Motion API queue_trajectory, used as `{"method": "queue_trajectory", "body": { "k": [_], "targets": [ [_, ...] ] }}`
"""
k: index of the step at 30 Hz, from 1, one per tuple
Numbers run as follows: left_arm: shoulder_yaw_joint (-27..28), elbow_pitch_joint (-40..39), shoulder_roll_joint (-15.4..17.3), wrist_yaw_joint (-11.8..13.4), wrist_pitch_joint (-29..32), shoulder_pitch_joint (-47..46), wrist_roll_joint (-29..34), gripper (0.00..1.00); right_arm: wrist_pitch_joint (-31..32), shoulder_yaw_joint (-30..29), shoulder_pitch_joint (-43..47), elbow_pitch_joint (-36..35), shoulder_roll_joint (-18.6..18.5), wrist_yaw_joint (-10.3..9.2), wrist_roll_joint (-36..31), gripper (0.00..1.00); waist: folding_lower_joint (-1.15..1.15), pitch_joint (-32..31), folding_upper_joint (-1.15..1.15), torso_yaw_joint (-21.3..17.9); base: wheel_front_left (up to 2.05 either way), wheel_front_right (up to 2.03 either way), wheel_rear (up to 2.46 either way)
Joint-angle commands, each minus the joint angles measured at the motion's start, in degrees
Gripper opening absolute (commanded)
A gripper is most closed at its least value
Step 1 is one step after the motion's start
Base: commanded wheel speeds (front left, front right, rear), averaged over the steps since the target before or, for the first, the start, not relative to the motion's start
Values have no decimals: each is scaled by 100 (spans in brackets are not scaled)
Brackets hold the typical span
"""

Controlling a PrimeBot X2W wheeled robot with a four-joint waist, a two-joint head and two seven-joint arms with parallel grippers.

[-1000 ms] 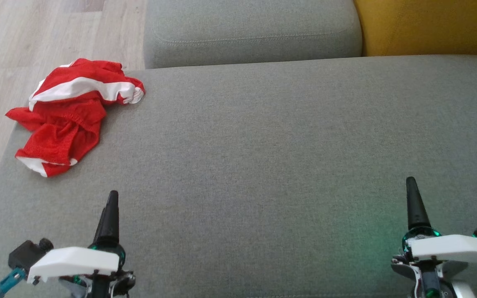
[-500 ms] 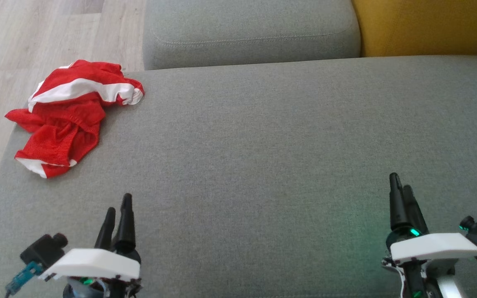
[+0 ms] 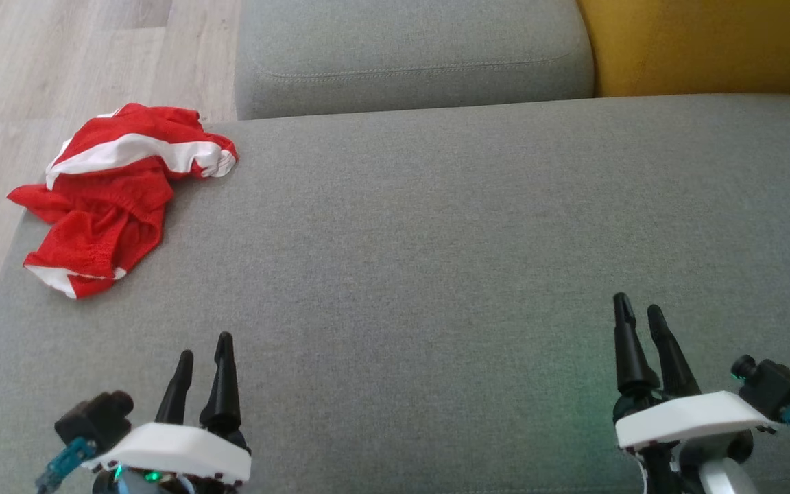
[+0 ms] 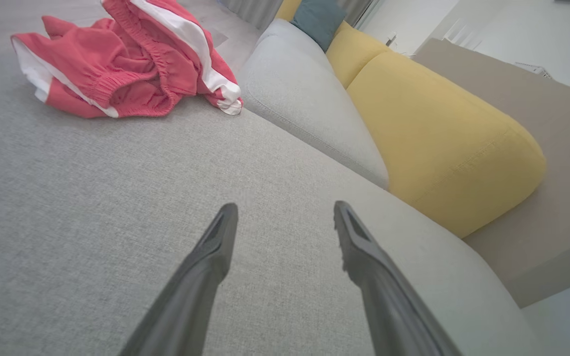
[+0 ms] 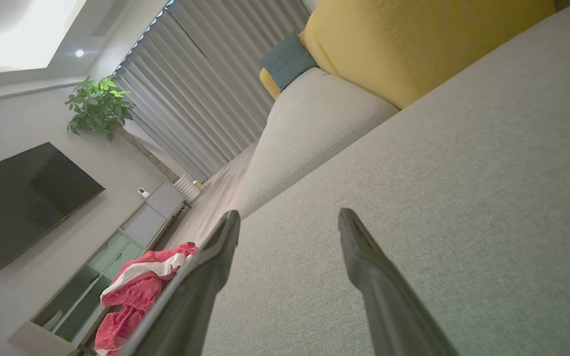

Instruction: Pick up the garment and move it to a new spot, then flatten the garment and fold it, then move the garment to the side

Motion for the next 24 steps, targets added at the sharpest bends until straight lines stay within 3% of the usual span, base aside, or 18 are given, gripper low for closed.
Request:
{"method": "queue_trajectory", "body": {
  "k": [1, 24],
  "targets": [
    [91, -243, 83, 37, -79, -162, 198, 100, -86, 122, -189, -241, -42, 29, -191, 100, 0, -4, 0, -3, 0, 0, 0],
    [-57, -444, 226, 389, -464, 122, 1801, 100, -475, 483, -204, -259, -52, 37, -1862, 100, 0, -80, 0, -23, 0, 0, 0]
  ]
}}
